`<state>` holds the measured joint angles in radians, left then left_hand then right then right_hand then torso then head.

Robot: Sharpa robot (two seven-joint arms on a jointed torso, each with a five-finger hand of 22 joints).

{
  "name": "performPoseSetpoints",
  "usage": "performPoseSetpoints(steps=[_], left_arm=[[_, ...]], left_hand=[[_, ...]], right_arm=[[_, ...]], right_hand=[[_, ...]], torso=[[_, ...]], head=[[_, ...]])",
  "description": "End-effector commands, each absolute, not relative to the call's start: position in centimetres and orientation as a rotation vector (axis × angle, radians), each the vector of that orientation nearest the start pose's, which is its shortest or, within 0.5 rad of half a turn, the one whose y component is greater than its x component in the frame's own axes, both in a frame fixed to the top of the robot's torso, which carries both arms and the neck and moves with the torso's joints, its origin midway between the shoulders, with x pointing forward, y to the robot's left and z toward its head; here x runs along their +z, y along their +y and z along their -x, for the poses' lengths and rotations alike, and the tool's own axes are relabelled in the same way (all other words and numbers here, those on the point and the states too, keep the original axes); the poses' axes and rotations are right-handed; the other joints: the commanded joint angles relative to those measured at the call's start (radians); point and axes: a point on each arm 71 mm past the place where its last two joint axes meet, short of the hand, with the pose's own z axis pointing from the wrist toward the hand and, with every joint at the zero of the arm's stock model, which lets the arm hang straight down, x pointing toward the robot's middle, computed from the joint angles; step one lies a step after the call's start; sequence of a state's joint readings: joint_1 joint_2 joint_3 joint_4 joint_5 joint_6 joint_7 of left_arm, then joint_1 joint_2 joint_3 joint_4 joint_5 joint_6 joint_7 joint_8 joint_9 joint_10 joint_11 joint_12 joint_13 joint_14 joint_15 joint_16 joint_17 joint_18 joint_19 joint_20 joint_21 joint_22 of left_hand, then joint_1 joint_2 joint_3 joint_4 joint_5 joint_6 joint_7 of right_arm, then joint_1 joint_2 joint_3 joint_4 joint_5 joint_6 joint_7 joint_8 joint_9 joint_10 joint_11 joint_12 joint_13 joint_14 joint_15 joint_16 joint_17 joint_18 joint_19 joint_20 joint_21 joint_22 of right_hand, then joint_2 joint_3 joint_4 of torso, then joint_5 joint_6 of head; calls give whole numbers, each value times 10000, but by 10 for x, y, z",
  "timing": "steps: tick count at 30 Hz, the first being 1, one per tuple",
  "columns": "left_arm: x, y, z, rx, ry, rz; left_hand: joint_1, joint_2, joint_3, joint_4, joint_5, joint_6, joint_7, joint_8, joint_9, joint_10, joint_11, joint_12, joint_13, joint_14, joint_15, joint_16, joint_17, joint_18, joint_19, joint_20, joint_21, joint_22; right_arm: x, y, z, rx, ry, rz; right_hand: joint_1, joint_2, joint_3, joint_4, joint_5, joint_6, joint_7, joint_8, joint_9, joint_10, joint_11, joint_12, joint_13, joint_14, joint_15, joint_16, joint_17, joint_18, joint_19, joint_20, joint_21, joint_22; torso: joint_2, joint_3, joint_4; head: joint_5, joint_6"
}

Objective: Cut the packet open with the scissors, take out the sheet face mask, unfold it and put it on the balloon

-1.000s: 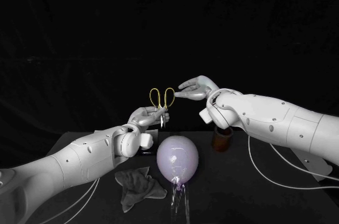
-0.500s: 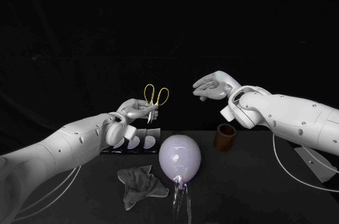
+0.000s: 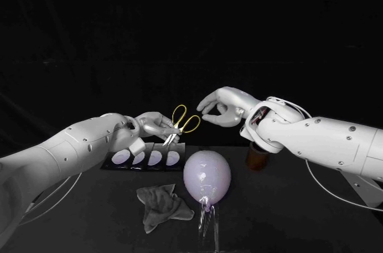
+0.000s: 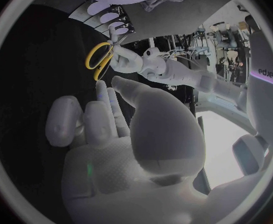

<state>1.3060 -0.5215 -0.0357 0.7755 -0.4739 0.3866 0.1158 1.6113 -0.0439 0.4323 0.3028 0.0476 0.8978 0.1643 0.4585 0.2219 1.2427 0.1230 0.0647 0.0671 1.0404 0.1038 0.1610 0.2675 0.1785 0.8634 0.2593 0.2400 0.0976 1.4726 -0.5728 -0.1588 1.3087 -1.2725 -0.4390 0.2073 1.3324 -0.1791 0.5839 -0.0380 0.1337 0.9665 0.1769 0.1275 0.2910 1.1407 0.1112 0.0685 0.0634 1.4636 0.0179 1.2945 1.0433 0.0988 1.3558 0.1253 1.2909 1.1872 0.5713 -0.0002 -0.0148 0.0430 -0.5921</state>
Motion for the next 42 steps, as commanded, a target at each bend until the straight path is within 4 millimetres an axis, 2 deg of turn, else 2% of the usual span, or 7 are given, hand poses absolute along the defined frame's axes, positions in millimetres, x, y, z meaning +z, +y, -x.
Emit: performPoseSetpoints(steps=[1, 6, 13, 17, 22, 38, 42], left_arm=[[-181, 233, -592, -12656, 21641, 5788], [-179, 229, -592, -12724, 21635, 5864], [-177, 223, -591, -12916, 21572, 6033], [-176, 219, -591, -13045, 21581, 6003], [-175, 215, -589, -13151, 21649, 5905], [-169, 207, -584, -13378, 22074, 5379], [-168, 205, -582, -13452, 22156, 5228]], left_hand=[[-110, 31, 887, -962, 16, 6, 88, 35, 1679, 121, -41, 39, 18, 93, 13, 52, 22, 55, 91, -14, 83, 18], [-155, 41, 910, -997, 15, 4, 90, 37, 1709, 142, -46, 43, 22, 141, 0, 73, 46, 54, 127, -37, 124, 35], [-244, 82, 971, -1038, 16, 6, 97, 44, 1768, 193, -52, 56, 33, 209, -20, 103, 89, 50, 178, -69, 191, 62], [-252, 84, 978, -1045, 16, 6, 96, 45, 1775, 198, -54, 57, 34, 216, -23, 106, 94, 49, 180, -73, 197, 64], [-256, 84, 981, -1048, 16, 7, 95, 46, 1779, 200, -55, 58, 35, 219, -23, 107, 97, 49, 182, -74, 200, 65], [-280, 76, 995, -1073, 16, 12, 88, 52, 1802, 215, -62, 61, 38, 235, -31, 115, 111, 45, 186, -82, 215, 71], [-289, 71, 1001, -1085, 16, 13, 85, 55, 1811, 221, -65, 62, 40, 241, -33, 118, 118, 44, 187, -85, 222, 74]], right_arm=[[-79, -94, -524, 7504, 12140, 5861], [-81, -78, -518, 7145, 11988, 6562], [-89, -65, -517, 6707, 12261, 7267], [-99, -58, -517, 6266, 12648, 7669], [-107, -53, -520, 5884, 12980, 7906], [-118, -54, -534, 4943, 13442, 7993], [-119, -56, -538, 4658, 13609, 7988]], right_hand=[[-9, -174, 67, 14, -93, -3, -20, -65, -14, -168, 5, -72, -8, 235, 84, 195, 226, -188, 63, 5, 139, 183], [-111, -333, 5, 41, -220, -195, -36, -175, -44, -615, 26, -71, -11, 58, 135, -11, -221, -72, -305, 12, -184, -236], [-46, -377, -99, -20, -325, -400, -164, -287, -72, -1172, -38, -85, -8, 64, 69, 66, -117, -21, -479, -51, -320, -374], [-10, -359, -406, -49, -483, -657, -319, -421, -112, -2030, -166, -71, -2, 54, -225, 20, -216, 74, -728, -270, -630, -698], [51, -304, -775, -54, -526, -852, -407, -514, -143, -2541, -288, -68, -4, 73, -346, -20, -263, 95, -800, -407, -788, -814], [145, -231, -1025, -66, -517, -990, -423, -567, -169, -2734, -317, -59, -2, 123, -370, 40, -152, 69, -720, -446, -750, -709], [320, -78, -1022, -136, -496, -905, -415, -511, -152, -2505, -318, 47, 35, 157, -376, 78, -95, 54, -658, -464, -718, -626]], torso=[[10, -29, 9], [19, -54, 30], [-5, -46, 1], [-1, -37, 20], [7, -39, 14], [1, -35, -11], [0, -24, -16]], head=[[21, 3], [-16, 1], [48, -70], [66, -107], [74, -124], [56, -183], [47, -191]])
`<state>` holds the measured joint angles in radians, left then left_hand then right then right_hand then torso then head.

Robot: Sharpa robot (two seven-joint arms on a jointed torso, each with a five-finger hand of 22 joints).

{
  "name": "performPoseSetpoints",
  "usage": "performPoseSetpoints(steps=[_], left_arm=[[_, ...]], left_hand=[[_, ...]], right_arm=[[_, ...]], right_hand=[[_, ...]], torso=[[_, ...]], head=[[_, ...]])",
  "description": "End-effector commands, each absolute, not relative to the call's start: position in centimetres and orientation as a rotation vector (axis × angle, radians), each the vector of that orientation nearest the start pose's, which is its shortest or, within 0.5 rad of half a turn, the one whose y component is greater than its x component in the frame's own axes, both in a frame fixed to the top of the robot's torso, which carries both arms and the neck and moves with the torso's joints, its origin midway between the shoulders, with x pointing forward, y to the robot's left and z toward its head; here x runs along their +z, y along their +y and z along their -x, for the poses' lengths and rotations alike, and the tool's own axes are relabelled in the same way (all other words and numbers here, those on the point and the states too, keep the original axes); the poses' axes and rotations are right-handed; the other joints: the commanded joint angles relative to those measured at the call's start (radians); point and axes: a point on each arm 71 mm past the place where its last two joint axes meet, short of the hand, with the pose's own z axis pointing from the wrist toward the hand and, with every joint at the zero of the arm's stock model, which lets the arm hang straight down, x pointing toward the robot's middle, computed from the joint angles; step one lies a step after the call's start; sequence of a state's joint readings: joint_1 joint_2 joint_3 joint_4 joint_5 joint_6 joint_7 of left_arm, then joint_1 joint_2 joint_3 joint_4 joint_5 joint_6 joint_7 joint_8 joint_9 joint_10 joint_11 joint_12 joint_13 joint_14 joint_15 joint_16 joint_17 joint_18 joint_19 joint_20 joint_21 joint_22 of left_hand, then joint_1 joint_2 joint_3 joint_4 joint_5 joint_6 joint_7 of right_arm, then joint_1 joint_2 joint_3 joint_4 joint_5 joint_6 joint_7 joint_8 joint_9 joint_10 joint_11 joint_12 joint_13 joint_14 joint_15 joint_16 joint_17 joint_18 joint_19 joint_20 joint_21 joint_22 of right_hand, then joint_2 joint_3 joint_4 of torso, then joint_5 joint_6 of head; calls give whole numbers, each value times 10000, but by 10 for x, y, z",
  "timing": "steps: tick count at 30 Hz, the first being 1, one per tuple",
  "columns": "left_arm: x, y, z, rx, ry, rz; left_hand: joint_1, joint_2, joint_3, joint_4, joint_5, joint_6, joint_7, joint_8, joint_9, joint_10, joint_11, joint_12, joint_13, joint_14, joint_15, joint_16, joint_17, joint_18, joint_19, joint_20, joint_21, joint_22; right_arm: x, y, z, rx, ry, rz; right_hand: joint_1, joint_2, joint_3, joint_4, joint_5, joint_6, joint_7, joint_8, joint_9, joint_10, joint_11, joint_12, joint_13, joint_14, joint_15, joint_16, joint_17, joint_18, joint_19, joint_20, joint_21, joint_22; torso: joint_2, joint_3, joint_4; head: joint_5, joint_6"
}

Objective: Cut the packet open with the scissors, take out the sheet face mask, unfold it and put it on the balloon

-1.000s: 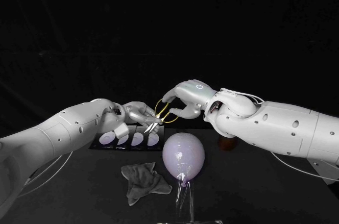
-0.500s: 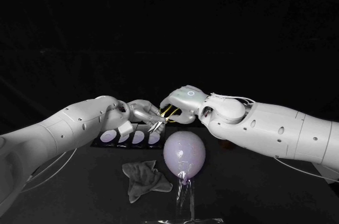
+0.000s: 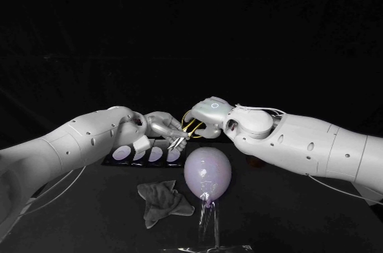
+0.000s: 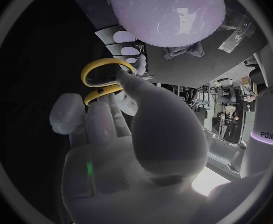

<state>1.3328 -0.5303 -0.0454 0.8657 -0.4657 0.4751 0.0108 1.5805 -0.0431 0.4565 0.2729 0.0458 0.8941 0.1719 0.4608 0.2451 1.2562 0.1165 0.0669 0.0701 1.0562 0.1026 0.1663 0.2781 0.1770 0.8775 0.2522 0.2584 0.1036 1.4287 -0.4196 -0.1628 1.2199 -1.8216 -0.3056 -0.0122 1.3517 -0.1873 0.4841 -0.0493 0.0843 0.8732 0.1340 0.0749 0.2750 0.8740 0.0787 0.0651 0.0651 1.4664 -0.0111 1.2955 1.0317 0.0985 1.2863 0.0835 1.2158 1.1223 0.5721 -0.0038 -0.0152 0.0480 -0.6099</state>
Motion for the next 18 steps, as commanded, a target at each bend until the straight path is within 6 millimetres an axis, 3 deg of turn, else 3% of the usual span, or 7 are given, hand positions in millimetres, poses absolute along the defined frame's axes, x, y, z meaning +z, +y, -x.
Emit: performPoseSetpoints(steps=[1, 18], left_arm=[[-168, 204, -581, -13482, 22178, 5179], [-139, 181, -568, -14506, 21980, 4257]], left_hand=[[17, 62, 759, -789, 34, 51, 9, 32, 1581, 87, -1, 40, 10, 84, -22, 65, 13, 59, 47, -15, 39, 15], [11, 57, 792, -839, 34, 43, 3, 30, 1605, 85, -5, 33, 9, 80, -26, 61, 26, 56, 44, -27, 56, 22]], right_arm=[[-120, -56, -538, 4577, 13659, 7982], [-136, -53, -541, 4097, 14341, 8195]], right_hand=[[127, 5, -25, -22, -3, 30, 14, 16, 10, 173, 6, 85, 20, 130, -85, 69, 23, 57, 37, -46, 33, 25], [-107, 111, 226, 135, -294, 562, 89, 247, 88, 1605, 65, 368, 15, 327, 116, 609, 807, -138, 618, 86, 680, 952]], torso=[[-10, 15, -11], [-12, 17, -5]], head=[[-6, -16], [-14, -97]])
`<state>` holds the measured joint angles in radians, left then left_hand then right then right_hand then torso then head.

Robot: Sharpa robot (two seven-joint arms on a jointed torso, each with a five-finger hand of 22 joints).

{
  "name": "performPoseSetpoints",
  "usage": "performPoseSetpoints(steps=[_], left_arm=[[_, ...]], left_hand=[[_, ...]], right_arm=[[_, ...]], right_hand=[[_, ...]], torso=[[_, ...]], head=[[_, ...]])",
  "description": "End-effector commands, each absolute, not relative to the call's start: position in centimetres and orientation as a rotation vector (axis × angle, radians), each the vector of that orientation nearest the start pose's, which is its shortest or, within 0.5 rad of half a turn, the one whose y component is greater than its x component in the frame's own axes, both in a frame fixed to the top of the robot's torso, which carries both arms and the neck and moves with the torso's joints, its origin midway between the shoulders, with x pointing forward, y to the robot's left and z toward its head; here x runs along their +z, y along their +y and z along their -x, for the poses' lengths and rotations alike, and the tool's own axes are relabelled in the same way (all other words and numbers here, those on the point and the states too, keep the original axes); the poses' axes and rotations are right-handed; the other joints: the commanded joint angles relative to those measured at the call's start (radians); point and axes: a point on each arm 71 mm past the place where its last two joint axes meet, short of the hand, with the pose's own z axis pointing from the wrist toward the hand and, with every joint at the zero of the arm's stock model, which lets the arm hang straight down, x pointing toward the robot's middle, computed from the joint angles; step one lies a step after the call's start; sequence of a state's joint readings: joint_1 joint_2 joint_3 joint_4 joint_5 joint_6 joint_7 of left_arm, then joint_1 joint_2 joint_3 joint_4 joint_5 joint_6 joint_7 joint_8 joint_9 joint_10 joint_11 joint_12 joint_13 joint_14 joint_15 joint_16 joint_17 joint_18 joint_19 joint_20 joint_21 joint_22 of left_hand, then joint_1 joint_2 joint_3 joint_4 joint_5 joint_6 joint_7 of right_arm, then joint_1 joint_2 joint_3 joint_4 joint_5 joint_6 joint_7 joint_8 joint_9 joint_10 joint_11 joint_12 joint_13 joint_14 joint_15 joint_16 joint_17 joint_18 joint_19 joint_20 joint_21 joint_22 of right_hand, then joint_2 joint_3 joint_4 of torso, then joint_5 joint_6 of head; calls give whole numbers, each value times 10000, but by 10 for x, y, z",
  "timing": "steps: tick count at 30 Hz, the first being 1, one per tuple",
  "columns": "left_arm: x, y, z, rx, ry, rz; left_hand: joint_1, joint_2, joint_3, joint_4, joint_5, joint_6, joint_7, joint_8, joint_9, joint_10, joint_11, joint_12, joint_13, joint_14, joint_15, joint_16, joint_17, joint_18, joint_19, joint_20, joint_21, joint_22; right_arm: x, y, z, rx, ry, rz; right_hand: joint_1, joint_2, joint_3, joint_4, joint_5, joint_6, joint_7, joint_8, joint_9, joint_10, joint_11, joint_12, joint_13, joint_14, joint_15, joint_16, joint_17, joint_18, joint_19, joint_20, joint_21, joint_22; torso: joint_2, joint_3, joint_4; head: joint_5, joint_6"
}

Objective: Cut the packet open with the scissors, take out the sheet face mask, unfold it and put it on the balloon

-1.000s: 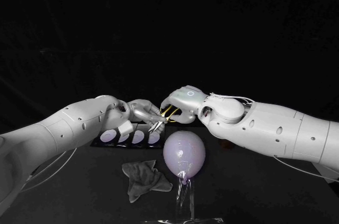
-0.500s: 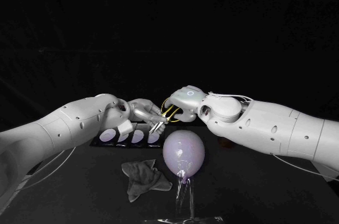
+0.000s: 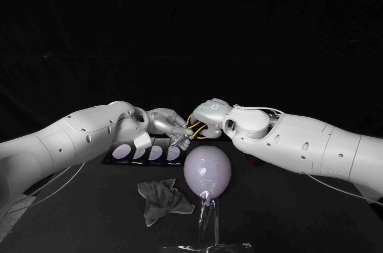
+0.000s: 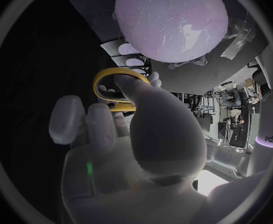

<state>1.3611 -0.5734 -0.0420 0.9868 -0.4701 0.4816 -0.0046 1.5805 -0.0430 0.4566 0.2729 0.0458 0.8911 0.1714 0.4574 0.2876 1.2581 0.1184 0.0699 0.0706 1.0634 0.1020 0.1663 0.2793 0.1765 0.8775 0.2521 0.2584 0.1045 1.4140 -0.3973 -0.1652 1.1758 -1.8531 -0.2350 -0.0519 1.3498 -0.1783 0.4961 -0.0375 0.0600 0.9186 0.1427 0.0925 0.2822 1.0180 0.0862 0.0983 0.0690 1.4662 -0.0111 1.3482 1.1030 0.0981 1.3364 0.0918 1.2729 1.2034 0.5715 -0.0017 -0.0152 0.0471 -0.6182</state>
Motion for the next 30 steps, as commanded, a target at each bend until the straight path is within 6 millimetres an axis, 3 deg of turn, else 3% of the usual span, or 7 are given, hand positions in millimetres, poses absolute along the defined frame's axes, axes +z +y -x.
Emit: performPoseSetpoints(steps=[1, 9, 18, 30], left_arm=[[-137, 180, -567, -14554, 21979, 4184], [-128, 169, -561, -14830, 22026, 3700], [-125, 160, -556, -15071, 22171, 3287], [-123, 153, -550, -15565, 22324, 2994]], left_hand=[[11, 56, 791, -840, 35, 72, 9, 64, 1181, 66, -25, 3, 4, 7, -20, 61, 15, 61, 45, -27, 57, 13], [8, 56, 803, -855, 36, 69, 9, 61, 1188, 64, -24, -1, 4, 3, -20, 58, 18, 60, 43, -31, 62, 16], [3, 51, 810, -869, 34, 66, 9, 60, 1195, 63, -24, -3, 3, 0, -19, 56, 22, 58, 40, -33, 66, 18], [-7, 52, 814, -879, 32, 68, 4, 62, 1204, 67, -24, -3, 4, 3, -19, 57, 28, 55, 39, -34, 72, 20]], right_arm=[[-136, -52, -541, 4088, 14358, 8203], [-139, -51, -540, 4213, 14450, 8293], [-140, -49, -538, 4933, 14705, 8097], [-140, -50, -538, 5413, 14886, 7600]], right_hand=[[-99, 20, 122, 26, -52, 121, 7, 76, 18, 201, -9, 34, -26, 328, 120, 91, 100, -138, 127, 8, 122, 160], [-227, 14, 324, 150, -68, 364, 40, 187, 66, 602, 21, -5, -44, 337, 201, 221, 243, -185, 260, 82, 303, 413], [-467, 240, 691, 511, -72, 882, 118, 471, 220, 1515, 73, 5, -33, 328, 257, 385, 399, -279, 508, 192, 654, 879], [-467, 623, 950, 759, -43, 1257, -67, 741, 456, 3385, -310, 361, 106, 288, -56, 451, 401, -394, 842, 36, 1119, 1471]], torso=[[-8, -3, -9], [-11, 1, -9], [3, -2, -7], [-7, -8, 3]], head=[[-6, -17], [-7, -2], [-12, -7], [-20, -15]])
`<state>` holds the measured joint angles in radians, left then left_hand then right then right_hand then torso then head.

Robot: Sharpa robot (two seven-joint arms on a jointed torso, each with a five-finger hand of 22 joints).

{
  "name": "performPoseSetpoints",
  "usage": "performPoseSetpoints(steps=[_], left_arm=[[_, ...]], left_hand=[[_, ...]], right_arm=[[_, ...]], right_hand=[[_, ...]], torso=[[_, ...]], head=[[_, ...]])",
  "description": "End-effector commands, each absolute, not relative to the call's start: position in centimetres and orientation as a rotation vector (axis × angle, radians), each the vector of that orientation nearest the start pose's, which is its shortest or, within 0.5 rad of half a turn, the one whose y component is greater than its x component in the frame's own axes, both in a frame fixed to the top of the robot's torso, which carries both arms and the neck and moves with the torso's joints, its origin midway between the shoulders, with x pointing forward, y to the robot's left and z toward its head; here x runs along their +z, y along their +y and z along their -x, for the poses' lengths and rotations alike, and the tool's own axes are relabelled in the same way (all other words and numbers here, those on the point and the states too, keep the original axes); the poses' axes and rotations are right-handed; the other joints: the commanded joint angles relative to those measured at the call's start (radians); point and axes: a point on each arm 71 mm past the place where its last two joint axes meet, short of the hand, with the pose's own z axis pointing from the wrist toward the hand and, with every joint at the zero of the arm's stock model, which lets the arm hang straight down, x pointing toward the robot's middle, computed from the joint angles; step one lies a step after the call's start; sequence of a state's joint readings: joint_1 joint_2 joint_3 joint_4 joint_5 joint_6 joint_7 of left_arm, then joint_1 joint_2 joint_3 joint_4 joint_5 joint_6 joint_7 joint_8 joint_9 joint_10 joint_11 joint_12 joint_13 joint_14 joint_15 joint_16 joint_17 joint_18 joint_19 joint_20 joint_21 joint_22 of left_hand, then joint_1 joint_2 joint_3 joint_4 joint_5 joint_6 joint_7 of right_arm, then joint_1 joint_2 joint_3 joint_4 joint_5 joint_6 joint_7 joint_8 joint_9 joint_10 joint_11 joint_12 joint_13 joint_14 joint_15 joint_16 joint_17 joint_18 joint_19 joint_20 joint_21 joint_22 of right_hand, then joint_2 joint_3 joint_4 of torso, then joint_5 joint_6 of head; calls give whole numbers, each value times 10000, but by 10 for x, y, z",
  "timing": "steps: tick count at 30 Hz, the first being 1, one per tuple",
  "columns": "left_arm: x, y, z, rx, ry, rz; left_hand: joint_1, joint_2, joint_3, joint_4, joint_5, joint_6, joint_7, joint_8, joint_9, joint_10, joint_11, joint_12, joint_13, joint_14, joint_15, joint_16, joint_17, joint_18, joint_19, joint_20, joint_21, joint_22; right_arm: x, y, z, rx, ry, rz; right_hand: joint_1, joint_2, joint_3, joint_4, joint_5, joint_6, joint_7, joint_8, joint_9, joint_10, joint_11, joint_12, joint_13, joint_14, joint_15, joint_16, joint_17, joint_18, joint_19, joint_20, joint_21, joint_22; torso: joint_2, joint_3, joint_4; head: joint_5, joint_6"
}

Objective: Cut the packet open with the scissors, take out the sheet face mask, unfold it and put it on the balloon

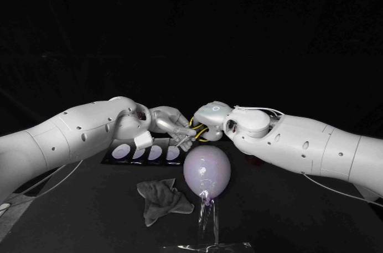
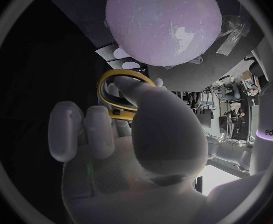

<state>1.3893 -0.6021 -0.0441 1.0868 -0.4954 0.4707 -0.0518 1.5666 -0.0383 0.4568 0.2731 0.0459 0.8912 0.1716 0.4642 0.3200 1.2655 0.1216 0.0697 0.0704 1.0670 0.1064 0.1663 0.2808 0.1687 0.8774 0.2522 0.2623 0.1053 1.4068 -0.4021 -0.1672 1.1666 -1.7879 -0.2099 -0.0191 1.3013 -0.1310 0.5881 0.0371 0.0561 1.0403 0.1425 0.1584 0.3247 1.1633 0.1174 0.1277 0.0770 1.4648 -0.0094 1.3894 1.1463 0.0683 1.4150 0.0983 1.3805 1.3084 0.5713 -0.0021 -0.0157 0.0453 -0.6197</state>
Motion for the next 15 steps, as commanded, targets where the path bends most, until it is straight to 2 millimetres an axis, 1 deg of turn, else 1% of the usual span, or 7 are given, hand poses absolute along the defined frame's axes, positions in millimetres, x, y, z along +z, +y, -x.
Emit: performPoseSetpoints(steps=[1, 6, 7, 10, 11, 12, 15], left_arm=[[-123, 152, -550, -15617, 22328, 2995], [-122, 149, -548, -15950, 22315, 3070], [-122, 148, -548, -16035, 22309, 3093], [-121, 146, -547, -16248, 22300, 3135], [-121, 145, -547, -16324, 22302, 3140], [-121, 144, -546, -16381, 22306, 3139], [-120, 140, -544, -16601, 22333, 3121]], left_hand=[[131, 5, 812, -881, 32, 68, 2, -5, 880, -7, -56, -1, 7, -33, -62, 57, 12, 133, 39, -34, 33, 12], [123, 7, 813, -884, 31, 70, -2, -4, 885, -3, -57, 0, 7, -30, -63, 59, 16, 132, 39, -34, 36, 13], [118, 8, 814, -885, 31, 71, -3, -3, 888, -2, -57, 0, 7, -28, -63, 59, 18, 131, 39, -33, 38, 14], [111, 9, 814, -886, 31, 72, -5, -1, 892, 1, -58, 1, 8, -26, -63, 61, 20, 129, 40, -32, 40, 15], [111, 9, 814, -886, 31, 72, -5, -1, 892, 1, -58, 1, 8, -26, -63, 61, 20, 129, 40, -32, 40, 15], [111, 9, 814, -886, 31, 72, -5, -1, 892, 1, -58, 1, 8, -26, -63, 61, 20, 129, 40, -32, 40, 15], [103, 11, 814, -887, 31, 74, -8, 0, 897, 5, -60, 1, 8, -23, -63, 62, 23, 128, 40, -31, 43, 16]], right_arm=[[-140, -50, -538, 5408, 14903, 7572], [-140, -50, -538, 5335, 14971, 7443], [-140, -50, -538, 5302, 14984, 7403], [-141, -51, -539, 5153, 15031, 7313], [-141, -51, -539, 5084, 15066, 7277], [-141, -51, -539, 5031, 15096, 7240], [-142, -53, -541, 4785, 15208, 7062]], right_hand=[[56, 203, 48, 2, -4, 118, -146, 143, 83, 2283, -703, 175, 81, 299, -143, 37, -39, -100, 67, -81, 61, 450], [196, 442, 86, -80, -53, 371, -371, 402, 336, 3194, -947, 478, 254, 287, -342, 9, -92, -105, 75, -264, 82, 498], [271, 548, 69, -149, -77, 434, -479, 499, 441, 3514, -1038, 857, 439, 279, -433, -9, -122, -106, 76, -333, 87, 512], [296, 698, -34, -242, -52, 453, -540, 668, 682, 3526, -1254, 1958, 998, 288, -549, -9, -99, -126, 117, -485, 140, 593], [280, 715, -78, -268, -107, 450, -697, 714, 756, 3595, -1158, 2535, 1287, 302, -624, 11, -50, -142, 153, -513, 185, 650], [177, 789, -131, -278, 47, 371, -684, 819, 983, 3512, -1289, 3950, 2081, 345, -657, 82, 102, -173, 225, -603, 272, 770], [-28, 847, -88, -259, -53, 213, -735, 969, 1370, 3477, -1351, 7567, 5845, 509, -697, 458, 854, -240, 399, -647, 491, 1047]], torso=[[-2, -5, 7], [1, -11, 16], [-1, -13, 19], [0, -16, 17], [0, -15, 14], [-2, -14, 8], [-12, -10, 4]], head=[[-6, 5], [-6, -3], [-2, -9], [-2, -15], [-1, -15], [0, -12], [3, -12]])
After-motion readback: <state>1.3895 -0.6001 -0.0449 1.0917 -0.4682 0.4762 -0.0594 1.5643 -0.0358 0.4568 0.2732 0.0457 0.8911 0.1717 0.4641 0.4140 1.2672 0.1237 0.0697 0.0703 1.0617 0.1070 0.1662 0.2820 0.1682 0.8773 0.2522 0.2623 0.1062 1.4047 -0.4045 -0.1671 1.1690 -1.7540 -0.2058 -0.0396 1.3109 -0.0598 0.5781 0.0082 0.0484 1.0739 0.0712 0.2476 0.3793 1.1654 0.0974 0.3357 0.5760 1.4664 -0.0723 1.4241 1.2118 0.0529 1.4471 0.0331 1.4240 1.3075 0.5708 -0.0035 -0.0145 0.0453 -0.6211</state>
